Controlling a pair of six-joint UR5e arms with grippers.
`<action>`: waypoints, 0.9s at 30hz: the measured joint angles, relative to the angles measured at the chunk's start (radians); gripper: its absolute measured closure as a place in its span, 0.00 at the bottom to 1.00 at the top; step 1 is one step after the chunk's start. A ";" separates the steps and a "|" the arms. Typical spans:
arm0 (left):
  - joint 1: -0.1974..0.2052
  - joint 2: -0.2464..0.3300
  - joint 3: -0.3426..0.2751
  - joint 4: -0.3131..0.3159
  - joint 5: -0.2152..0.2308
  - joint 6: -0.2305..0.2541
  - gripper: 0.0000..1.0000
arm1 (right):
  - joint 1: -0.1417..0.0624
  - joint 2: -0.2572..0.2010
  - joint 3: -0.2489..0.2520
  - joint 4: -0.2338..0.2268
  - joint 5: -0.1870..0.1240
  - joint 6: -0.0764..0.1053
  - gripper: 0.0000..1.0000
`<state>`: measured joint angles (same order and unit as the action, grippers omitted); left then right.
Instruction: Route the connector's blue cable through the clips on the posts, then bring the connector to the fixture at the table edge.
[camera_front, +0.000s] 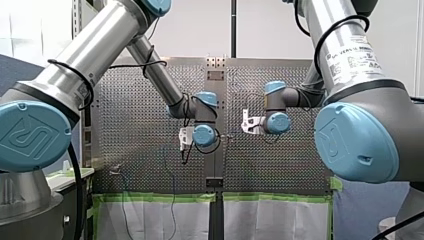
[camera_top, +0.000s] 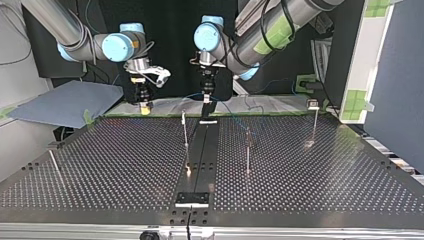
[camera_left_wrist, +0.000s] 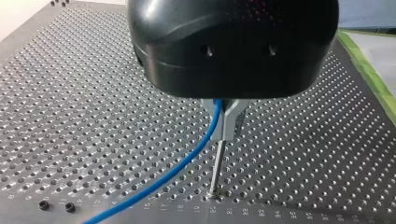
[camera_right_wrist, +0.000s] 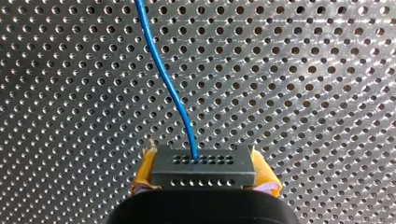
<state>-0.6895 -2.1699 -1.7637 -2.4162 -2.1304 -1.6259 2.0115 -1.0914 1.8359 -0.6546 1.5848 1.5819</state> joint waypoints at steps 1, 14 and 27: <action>0.000 0.000 0.000 0.001 0.000 0.000 1.00 | -0.002 0.001 0.001 -0.004 -0.004 0.000 1.00; 0.000 -0.002 0.000 0.008 0.006 0.000 1.00 | -0.020 0.078 0.006 -0.038 -0.035 -0.015 1.00; 0.009 -0.004 0.010 0.018 0.015 -0.006 1.00 | -0.039 0.096 0.006 -0.080 -0.053 -0.010 1.00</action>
<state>-0.6803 -2.1739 -1.7540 -2.3983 -2.1156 -1.6316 1.9721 -0.9956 1.8417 -0.7347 1.5316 1.5723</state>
